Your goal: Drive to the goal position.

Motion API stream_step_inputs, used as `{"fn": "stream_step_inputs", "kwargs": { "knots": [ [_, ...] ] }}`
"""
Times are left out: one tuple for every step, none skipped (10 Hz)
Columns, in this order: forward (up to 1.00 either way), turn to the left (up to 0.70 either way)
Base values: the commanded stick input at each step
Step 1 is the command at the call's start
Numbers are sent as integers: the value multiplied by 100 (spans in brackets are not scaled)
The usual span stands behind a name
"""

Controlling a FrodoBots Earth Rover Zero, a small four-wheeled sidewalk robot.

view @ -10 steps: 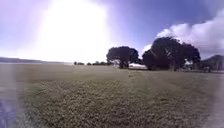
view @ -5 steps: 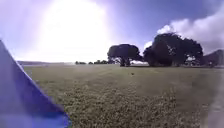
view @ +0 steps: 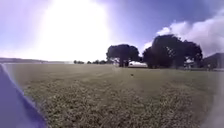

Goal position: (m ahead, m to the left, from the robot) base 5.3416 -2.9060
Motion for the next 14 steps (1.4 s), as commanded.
{"fn": "stream_step_inputs", "kwargs": {
  "knots": [
    [70,0],
    [70,0],
    [70,0],
    [70,0],
    [70,-1],
    [70,-10],
    [70,-3],
    [70,0],
    [70,0],
    [70,0],
    [70,0],
    [70,0],
    [70,0],
    [70,0]
  ]
}}
